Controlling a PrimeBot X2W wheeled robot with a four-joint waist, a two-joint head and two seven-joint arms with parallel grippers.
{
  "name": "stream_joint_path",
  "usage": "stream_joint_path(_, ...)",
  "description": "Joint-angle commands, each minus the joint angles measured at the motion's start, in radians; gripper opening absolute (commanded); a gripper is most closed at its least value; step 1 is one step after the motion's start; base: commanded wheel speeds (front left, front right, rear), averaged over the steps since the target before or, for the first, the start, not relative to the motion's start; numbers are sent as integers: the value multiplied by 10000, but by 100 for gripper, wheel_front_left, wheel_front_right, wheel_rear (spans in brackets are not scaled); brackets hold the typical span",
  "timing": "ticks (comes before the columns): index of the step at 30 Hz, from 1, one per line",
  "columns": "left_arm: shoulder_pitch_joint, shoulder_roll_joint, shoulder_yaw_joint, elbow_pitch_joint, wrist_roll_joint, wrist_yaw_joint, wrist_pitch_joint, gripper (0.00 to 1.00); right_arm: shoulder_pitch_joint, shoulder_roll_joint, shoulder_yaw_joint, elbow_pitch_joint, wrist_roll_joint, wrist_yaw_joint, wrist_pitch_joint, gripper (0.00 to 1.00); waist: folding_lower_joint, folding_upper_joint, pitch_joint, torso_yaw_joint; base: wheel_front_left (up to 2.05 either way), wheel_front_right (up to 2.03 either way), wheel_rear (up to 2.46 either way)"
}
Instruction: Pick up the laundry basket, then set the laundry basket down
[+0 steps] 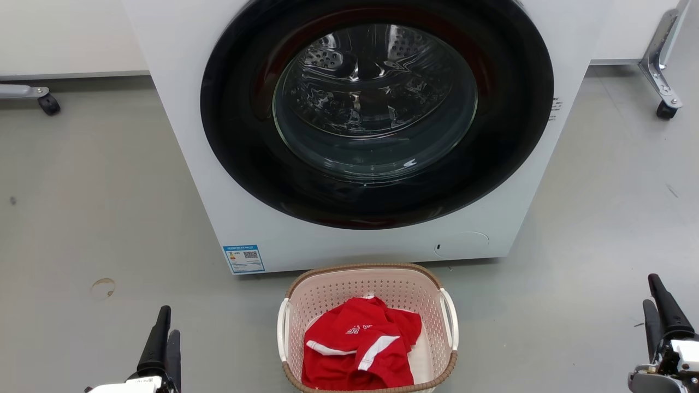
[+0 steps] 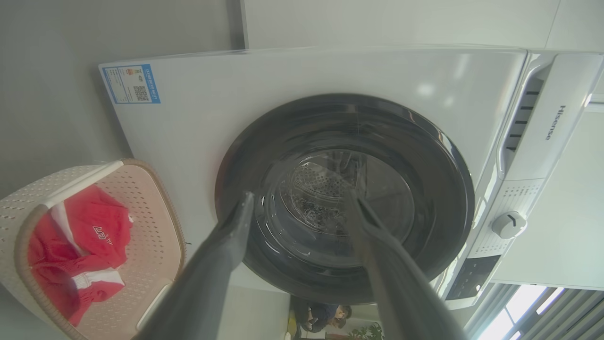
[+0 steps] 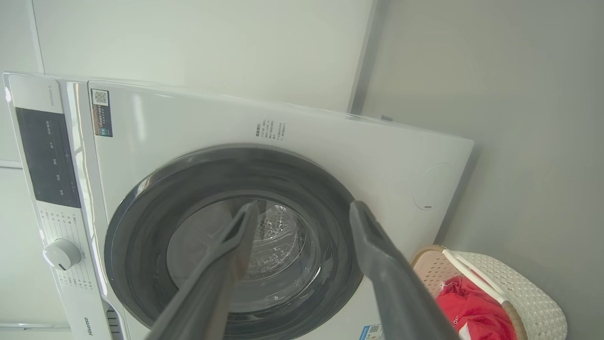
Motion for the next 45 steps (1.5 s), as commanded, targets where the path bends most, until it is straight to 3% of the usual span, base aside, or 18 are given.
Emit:
stream_joint_path(1, -189, 109, -29, -381, 18, -15, -115, 100, -357, -323, 71, -385, -199, 13, -178, 100, -1, -1, 0, 0, 0, 0, 0)
stream_joint_path(10, -148, 281, -152, -520, 1073, 301, -369, 100, -389, -492, 234, -405, -1159, 17, -473, 100, -1, -1, -2, -5, 0, 0, 0)
stream_joint_path(31, 10, 783, -875, -731, 4711, 1388, -976, 100, -449, -467, 294, -566, -5318, 26, -1093, 100, -2, -1, -16, -28, 0, 0, 0)
stream_joint_path(45, 79, 1036, -1286, -966, 6257, 1917, -1355, 100, -461, -456, 386, -821, -7178, 33, -1504, 100, -2, -1, -32, -35, 0, 0, 0)
